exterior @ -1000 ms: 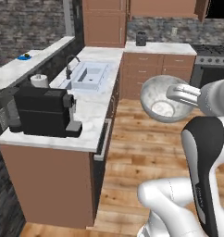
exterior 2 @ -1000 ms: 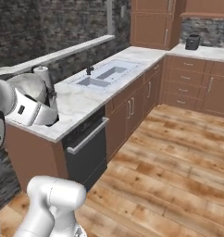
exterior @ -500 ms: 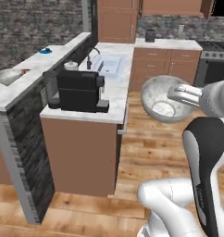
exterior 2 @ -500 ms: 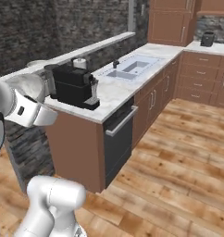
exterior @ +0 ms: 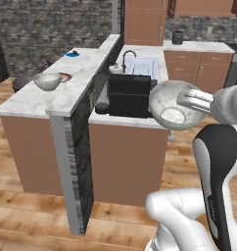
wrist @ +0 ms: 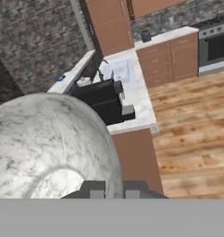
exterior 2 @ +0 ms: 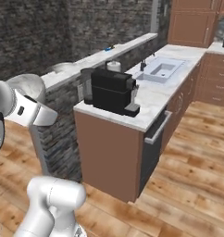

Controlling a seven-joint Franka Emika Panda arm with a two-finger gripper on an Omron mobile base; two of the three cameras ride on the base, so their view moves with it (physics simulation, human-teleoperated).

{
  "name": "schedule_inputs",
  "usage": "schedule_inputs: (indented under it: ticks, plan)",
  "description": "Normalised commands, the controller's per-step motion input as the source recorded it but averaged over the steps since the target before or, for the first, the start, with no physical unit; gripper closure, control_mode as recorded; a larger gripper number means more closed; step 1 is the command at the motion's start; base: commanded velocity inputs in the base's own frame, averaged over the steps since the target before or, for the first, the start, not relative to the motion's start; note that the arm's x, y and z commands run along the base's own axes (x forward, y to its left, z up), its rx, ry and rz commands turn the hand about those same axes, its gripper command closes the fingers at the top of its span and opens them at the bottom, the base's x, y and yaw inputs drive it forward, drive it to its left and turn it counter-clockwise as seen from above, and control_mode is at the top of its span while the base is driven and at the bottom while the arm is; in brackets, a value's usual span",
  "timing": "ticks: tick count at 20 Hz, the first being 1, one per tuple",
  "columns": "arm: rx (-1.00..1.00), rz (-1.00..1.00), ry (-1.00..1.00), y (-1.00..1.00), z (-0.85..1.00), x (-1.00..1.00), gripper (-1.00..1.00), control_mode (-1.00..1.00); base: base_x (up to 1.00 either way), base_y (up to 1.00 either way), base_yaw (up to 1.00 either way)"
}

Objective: Take the smaller bowl and place it next to the appetizer plate on the dining counter , and place the larger bowl next to the plate with cooked food.

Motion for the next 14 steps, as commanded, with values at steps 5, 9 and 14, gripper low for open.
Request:
schedule_inputs:
  ticks: [5, 9, 14]
  plan:
    - [0.0, 0.0, 0.0, 0.0, 0.0, 0.0, 1.0, 1.0, 0.0, 1.0, 0.0]
    - [0.0, 0.0, 0.0, 0.0, 0.0, 0.0, 1.0, 1.0, 0.0, 1.0, 0.0]
    - [0.0, 0.0, 0.0, 0.0, 0.0, 0.0, 1.0, 1.0, 0.0, 1.0, 0.0]
